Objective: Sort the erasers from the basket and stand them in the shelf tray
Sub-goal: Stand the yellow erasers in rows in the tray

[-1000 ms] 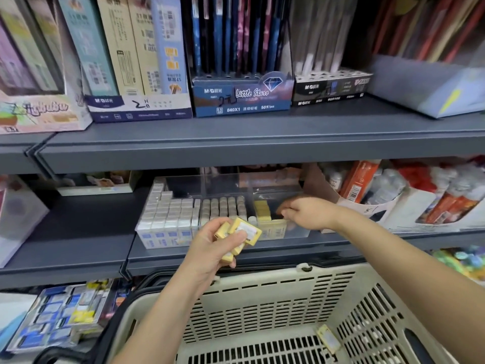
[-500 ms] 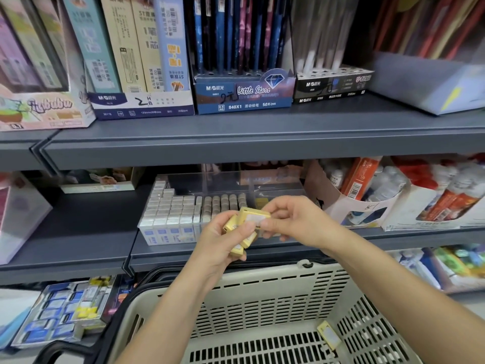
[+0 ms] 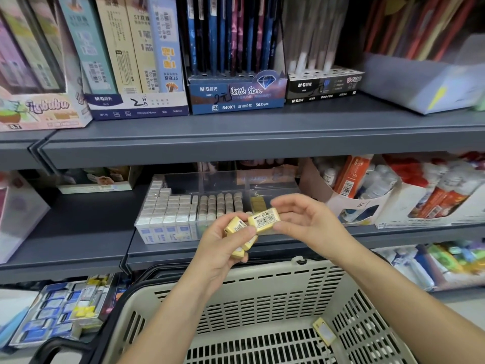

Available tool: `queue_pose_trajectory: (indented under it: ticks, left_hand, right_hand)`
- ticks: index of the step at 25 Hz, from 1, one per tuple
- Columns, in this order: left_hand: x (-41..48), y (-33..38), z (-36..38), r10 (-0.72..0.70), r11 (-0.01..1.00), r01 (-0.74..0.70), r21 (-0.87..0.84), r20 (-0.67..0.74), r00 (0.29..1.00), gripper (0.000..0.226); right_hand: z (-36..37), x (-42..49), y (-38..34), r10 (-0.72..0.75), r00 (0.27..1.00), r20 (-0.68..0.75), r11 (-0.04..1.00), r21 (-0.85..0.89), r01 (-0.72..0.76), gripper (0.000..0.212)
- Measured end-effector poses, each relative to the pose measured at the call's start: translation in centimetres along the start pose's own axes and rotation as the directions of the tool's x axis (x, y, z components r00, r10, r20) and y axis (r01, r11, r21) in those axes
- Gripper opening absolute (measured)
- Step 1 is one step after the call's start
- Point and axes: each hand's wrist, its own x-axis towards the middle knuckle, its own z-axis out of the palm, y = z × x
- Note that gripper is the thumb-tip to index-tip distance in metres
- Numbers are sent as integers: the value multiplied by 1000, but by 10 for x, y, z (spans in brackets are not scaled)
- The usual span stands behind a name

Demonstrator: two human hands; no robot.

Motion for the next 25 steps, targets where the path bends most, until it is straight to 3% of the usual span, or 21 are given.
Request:
queue_pose_trajectory:
  ticks: [3, 5, 7, 8, 10, 11, 15, 19, 21, 23, 25]
  left_hand:
    - [2, -1, 3, 17, 1000, -17, 20, -11, 1000, 25]
    - [5, -2, 3, 15, 999, -14, 29, -43, 999, 26]
    - [8, -3, -1, -10, 1000, 10, 0, -90, 996, 26]
    - [8, -3, -3, -21, 1000, 19, -21, -101, 995, 29]
    - [9, -3, -5, -42, 998, 38, -46, -92, 995, 39]
    - [10, -3, -5, -52, 998, 48, -51, -78, 996, 41]
    - [11, -1, -7, -123, 990, 119, -81, -44, 991, 35]
    - [14, 2, -11, -197, 969, 189, -159, -36, 980, 15]
    - [15, 0, -12, -204, 964, 195, -182, -36, 978, 23]
    - [14, -2, -13, -186, 970, 176, -165, -44, 982, 20]
    - [13, -4, -12, -164, 974, 158, -163, -18, 986, 20]
  right_hand:
    - [-3, 4, -4, 134, 991, -11, 991, -14, -134, 23]
    - [-11, 14, -11, 124, 986, -116, 990, -47, -130, 17]
    - [-26, 31, -17, 20, 962, -271, 943, -315, -109, 18]
    - [-32, 39, -18, -38, 959, -282, 835, -537, -125, 19]
    - [-36, 51, -12, -35, 979, -201, 615, -777, -138, 24]
    - [-35, 56, -6, 11, 989, -145, 571, -812, -125, 24]
    - [-23, 71, 11, 203, 978, 50, 533, -843, -68, 23]
    - [-20, 77, 14, 260, 957, 127, 430, -903, 2, 29]
    - [-19, 74, 11, 223, 970, 101, 415, -910, -1, 29]
    - [-14, 66, 5, 90, 996, 18, 442, -897, -24, 27]
    - [-4, 54, -2, 21, 1000, -10, 619, -785, -21, 26]
